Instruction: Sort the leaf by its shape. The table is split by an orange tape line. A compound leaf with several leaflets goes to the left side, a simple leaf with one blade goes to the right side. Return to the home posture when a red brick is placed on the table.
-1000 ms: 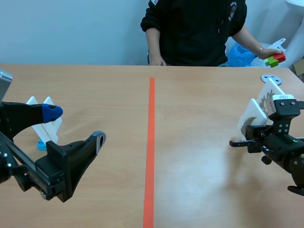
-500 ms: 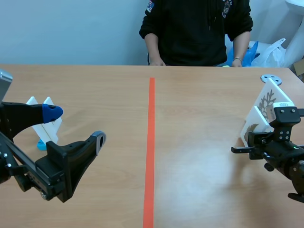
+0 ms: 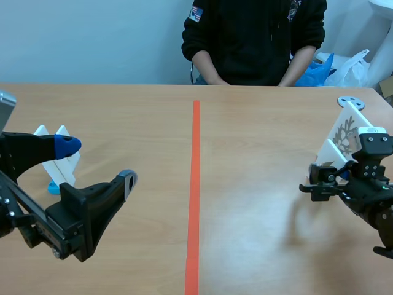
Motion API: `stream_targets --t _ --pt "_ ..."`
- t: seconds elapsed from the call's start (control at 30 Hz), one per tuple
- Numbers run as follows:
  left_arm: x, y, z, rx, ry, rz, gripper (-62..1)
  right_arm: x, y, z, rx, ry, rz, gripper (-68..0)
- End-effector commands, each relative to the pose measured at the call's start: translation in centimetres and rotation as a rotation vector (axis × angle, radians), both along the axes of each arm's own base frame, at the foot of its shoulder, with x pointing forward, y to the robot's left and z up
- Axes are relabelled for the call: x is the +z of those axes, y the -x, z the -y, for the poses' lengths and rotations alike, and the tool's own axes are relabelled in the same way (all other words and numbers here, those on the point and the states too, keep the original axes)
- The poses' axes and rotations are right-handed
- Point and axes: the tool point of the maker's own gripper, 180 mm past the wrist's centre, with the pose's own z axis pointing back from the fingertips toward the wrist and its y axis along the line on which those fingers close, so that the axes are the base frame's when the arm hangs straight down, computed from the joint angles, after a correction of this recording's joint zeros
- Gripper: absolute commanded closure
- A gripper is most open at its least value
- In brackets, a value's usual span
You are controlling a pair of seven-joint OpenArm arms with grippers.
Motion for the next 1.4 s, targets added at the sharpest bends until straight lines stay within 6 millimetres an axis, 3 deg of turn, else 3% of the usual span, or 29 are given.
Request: stream_targets --t 0.0,0.47,0.7,0.8,0.9,1.1,1.37 --pt "0.6 -0.2 0.1 0.001 0.018 0.020 -62.3 3.0 -1.3 1.6 -0.018 0.029 0.076 -32.4" --pt "0.6 -0.1 0.1 0.001 0.018 0.020 -62.3 11.9 -0.2 2.0 0.050 0.035 0.250 -41.4" --pt "0.6 -0.2 0.1 0.002 0.019 0.020 -62.3 15.6 2.5 0.3 0.147 0.007 0.303 -52.6" --pt "0.6 -0.2 0.1 0.001 0.018 0.020 -62.3 16.0 4.1 -0.9 0.207 0.003 0.297 -60.3" --pt "0.5 -0.2 0.1 0.001 0.018 0.019 -62.3 14.5 5.9 -2.4 0.287 0.010 0.214 -65.5" --pt "0.5 -0.1 0.0 -0.010 0.003 0.019 -62.3 12.9 9.5 -4.3 0.361 -0.026 0.121 -67.9" --pt "0.4 -0.1 0.0 -0.016 -0.004 0.018 -62.3 13.5 12.1 -6.7 0.427 -0.033 0.075 -67.9"
